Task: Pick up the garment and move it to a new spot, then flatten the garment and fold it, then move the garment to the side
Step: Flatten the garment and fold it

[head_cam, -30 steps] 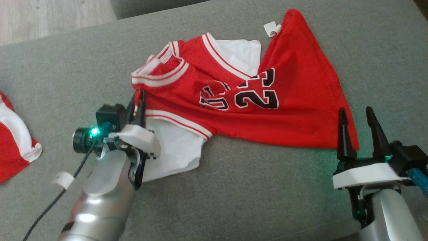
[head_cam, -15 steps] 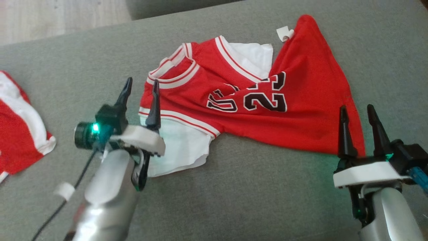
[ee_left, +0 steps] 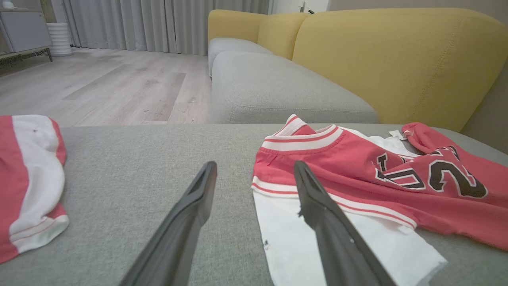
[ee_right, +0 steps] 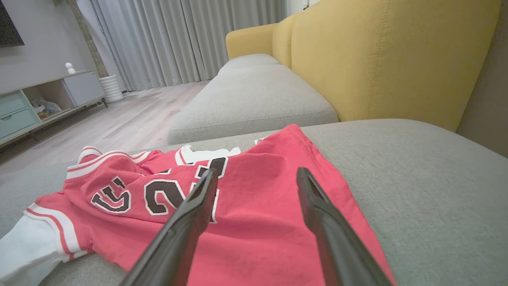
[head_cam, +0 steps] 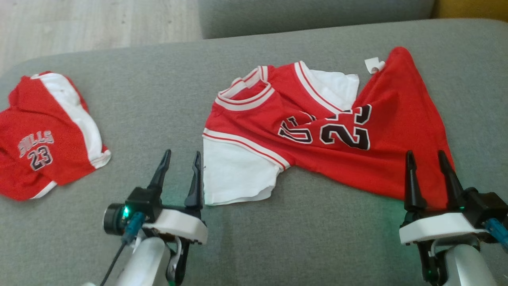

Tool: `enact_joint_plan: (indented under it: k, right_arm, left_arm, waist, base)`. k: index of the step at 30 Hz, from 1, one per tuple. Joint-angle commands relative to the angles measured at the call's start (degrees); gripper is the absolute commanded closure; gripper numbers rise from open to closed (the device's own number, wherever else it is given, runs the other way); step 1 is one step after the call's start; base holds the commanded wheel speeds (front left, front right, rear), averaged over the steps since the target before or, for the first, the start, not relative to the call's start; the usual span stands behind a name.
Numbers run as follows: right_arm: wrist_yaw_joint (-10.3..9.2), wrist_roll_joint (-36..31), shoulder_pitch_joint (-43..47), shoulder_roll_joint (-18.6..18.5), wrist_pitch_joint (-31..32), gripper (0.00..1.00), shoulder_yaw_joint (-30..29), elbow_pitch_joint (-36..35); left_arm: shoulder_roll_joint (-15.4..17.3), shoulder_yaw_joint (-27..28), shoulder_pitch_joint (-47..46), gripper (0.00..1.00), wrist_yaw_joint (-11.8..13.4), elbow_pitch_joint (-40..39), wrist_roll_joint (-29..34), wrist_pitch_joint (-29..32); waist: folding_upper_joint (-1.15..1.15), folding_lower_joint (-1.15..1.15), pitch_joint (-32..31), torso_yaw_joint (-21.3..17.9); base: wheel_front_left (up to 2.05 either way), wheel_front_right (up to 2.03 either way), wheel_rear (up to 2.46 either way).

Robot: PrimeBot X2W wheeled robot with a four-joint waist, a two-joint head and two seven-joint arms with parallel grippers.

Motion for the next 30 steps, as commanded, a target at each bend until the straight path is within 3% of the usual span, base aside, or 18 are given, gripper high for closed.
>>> enact_joint_plan:
  k: [1,9,20,21,22,23,30]
  right_arm:
    - [-0.04,-0.4,-0.5,-0.5,-0.6,0.00,1.3,-1.6]
    - [-0.04,-0.2,-1.0,-0.5,-0.6,0.00,2.2,-1.5]
    - [-0.04,0.2,-1.6,-0.5,-0.6,0.00,2.1,-1.3]
    - [-0.04,0.2,-1.6,-0.5,-0.6,0.00,2.0,-1.2]
    - [-0.04,0.1,-1.6,-0.5,-0.6,0.00,1.9,-1.1]
    - [-0.04,0.1,-1.5,-0.5,-0.6,0.00,1.7,-0.9]
    - [-0.04,-0.4,-0.1,-0.5,-0.6,0.00,-2.1,2.1]
  left_arm:
    - [0.2,1.3,-1.2,0.00,0.1,-2.0,0.2,-0.5]
    - [0.0,-3.1,-2.1,0.00,-2.7,4.4,-1.9,3.4]
    - [0.0,-4.9,-3.7,0.00,-0.8,11.0,-3.3,10.6]
    - [0.0,-5.1,-3.8,0.23,-1.0,11.3,-3.5,11.1]
    - [-0.1,-5.3,-3.9,0.65,-1.3,11.5,-3.6,11.5]
    - [-0.1,-5.5,-4.0,1.00,-1.7,11.6,-3.8,11.7]
    - [-0.1,-4.7,-4.5,1.00,-1.8,9.6,-4.8,6.7]
  waist:
    - [0.00,0.01,-0.4,0.5]
    - [0.00,0.01,-0.3,-0.2]
    - [0.00,0.01,1.1,-2.2]
    - [0.00,0.01,1.1,-2.4]
    - [0.00,0.01,1.2,-2.5]
    - [0.00,0.01,1.2,-2.6]
    - [0.00,0.01,0.5,-3.1]
  base:
    - [0.00,0.00,0.00]
    - [0.00,0.00,0.00]
    - [0.00,0.00,0.00]
    - [0.00,0.00,0.00]
    - [0.00,0.00,0.00]
    - [0.00,0.00,0.00]
    - [0.00,0.00,0.00]
